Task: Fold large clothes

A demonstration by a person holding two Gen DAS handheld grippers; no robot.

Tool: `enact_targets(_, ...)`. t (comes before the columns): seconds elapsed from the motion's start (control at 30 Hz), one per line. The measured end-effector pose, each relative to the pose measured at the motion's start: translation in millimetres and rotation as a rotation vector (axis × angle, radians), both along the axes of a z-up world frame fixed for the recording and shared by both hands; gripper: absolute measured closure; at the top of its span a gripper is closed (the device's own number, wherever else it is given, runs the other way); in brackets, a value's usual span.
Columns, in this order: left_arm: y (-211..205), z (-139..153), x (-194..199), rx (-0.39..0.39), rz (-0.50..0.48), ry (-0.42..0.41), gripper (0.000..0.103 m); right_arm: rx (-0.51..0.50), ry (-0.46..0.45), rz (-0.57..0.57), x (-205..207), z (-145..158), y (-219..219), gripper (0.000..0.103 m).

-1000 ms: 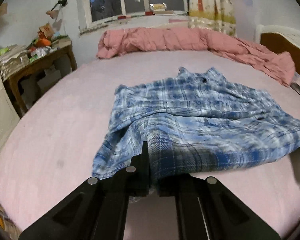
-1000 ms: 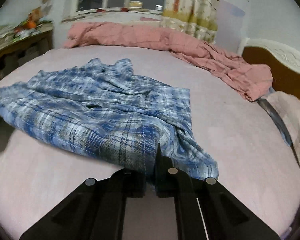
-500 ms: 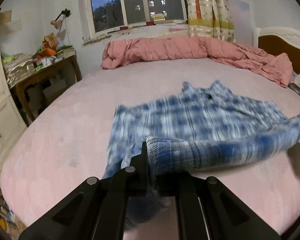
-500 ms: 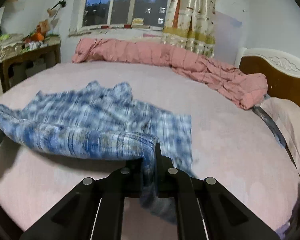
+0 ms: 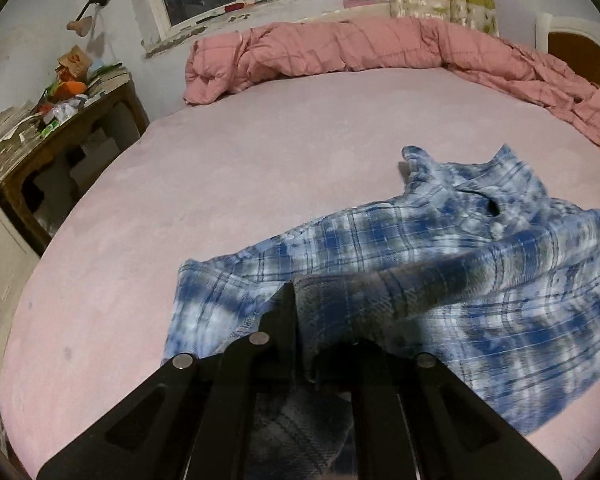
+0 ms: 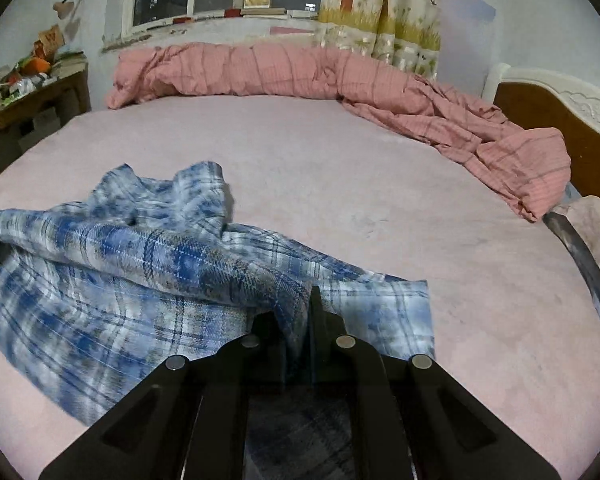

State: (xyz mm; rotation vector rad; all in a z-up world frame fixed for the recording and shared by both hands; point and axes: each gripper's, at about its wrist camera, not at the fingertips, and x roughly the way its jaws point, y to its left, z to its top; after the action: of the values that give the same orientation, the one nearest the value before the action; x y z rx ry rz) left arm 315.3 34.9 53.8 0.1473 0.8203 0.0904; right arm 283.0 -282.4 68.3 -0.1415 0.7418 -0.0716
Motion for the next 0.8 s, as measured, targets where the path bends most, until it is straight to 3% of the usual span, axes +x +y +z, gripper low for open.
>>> enact_targets(0.13,5,-19,13,-0.017,0.007,0.026,0.096,-0.015,0.004,-0.004,17,-11,5,0.097)
enact_targets(0.27,5,-27,14,-0.009,-0.006,-0.026,0.093,-0.07,-0.024,-0.006,28,-20,15,0.097)
enact_targets(0.4,6,-30,12,-0.007,-0.026,-0.059,0.091,-0.055,-0.038,0.007,32,-24,13,0.095)
enact_targets(0.43,7,-29,8,-0.016,-0.032,-0.078,0.085,-0.05,-0.038,0.009,31,-24,11,0.092)
enact_targets(0.47,9,-26,3,-0.026,-0.036,-0.1,0.066,-0.038,-0.041,0.011,31,-24,9,0.09)
enact_targets(0.5,11,-21,-4,-0.04,-0.045,-0.134,0.053,-0.022,-0.047,0.014,29,-23,6,0.081)
enact_targets(0.53,14,-16,-12,-0.047,-0.048,-0.172,0.029,-0.018,-0.053,0.01,27,-21,3,0.062)
enact_targets(0.57,16,-10,-20,-0.044,-0.04,-0.215,0.016,-0.022,-0.074,-0.01,23,-18,-2,0.047)
enact_targets(0.6,19,-4,-27,-0.036,-0.03,-0.25,0.014,-0.032,-0.107,-0.04,17,-14,-7,0.024)
enact_targets(0.63,24,2,-35,-0.029,-0.017,-0.291,0.012,-0.036,-0.133,-0.057,11,-11,-10,0.017)
enact_targets(0.73,45,9,-40,-0.061,0.034,-0.345,0.003,0.024,-0.166,-0.052,0,1,-29,0.017)
enact_targets(0.8,59,8,-34,-0.096,0.067,-0.322,0.003,0.079,-0.162,-0.046,-3,4,-40,0.017)
